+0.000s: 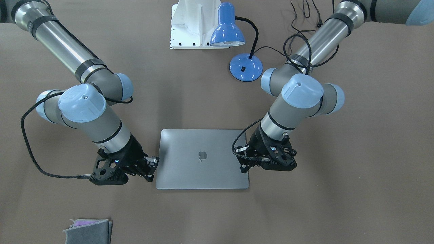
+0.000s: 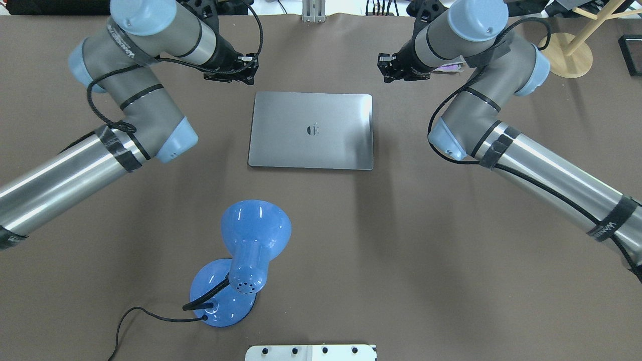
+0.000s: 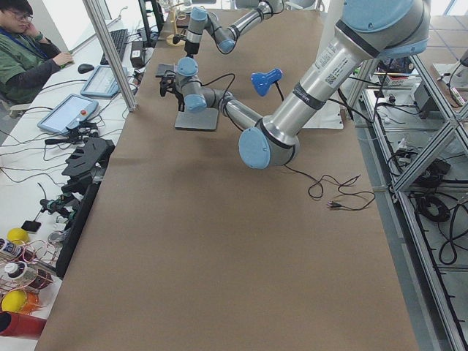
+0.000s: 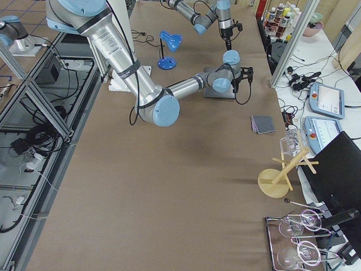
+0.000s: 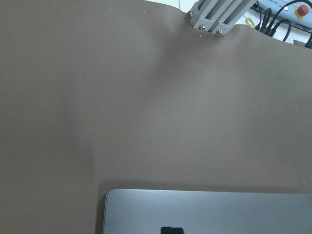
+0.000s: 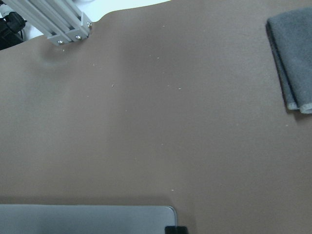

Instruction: Close laptop

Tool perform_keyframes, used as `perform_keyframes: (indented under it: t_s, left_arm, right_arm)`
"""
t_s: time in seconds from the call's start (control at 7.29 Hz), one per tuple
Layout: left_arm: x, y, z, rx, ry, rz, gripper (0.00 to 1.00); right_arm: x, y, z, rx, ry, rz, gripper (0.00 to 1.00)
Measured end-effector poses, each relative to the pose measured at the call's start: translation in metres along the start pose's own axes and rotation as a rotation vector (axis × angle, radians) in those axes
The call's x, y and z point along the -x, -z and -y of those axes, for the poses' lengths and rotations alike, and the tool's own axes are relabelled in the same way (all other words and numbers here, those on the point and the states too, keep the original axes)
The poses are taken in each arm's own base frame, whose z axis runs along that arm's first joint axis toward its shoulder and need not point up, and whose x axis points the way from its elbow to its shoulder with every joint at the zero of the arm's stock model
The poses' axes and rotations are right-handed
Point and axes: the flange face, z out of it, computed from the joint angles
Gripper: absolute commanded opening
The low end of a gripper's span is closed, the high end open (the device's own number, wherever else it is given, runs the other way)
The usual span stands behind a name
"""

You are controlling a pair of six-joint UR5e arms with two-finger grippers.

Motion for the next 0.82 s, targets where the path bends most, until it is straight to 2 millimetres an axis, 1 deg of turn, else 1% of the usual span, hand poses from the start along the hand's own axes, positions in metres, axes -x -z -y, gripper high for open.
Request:
perform_keyframes:
  t_s: [0.14,0.27,0.41,0.55,0.69,0.82]
  left_arm:
    - [0.036,0.031,0.000,0.028,-0.035,0.033,0.99]
    - [0.078,0.060,0.004,0.053,-0.082,0.080,0.99]
    - [0.130,0.086,0.007,0.077,-0.148,0.139,0.99]
    - [0.192,0.109,0.007,0.100,-0.221,0.201,0.99]
    - [0.260,0.134,0.005,0.126,-0.296,0.256,0.99]
    - [0.333,0.167,0.002,0.153,-0.361,0.301,0.99]
  right_arm:
    - [-0.042,0.022,0.010,0.009,0.025,-0.014,1.00]
    - [-0.091,0.048,0.019,0.021,0.059,-0.045,1.00]
    - [-0.146,0.073,0.021,0.034,0.109,-0.094,1.00]
    - [-0.204,0.095,0.016,0.053,0.165,-0.143,1.00]
    - [-0.261,0.120,0.007,0.074,0.200,-0.173,1.00]
    - [-0.316,0.148,-0.006,0.087,0.198,-0.194,1.00]
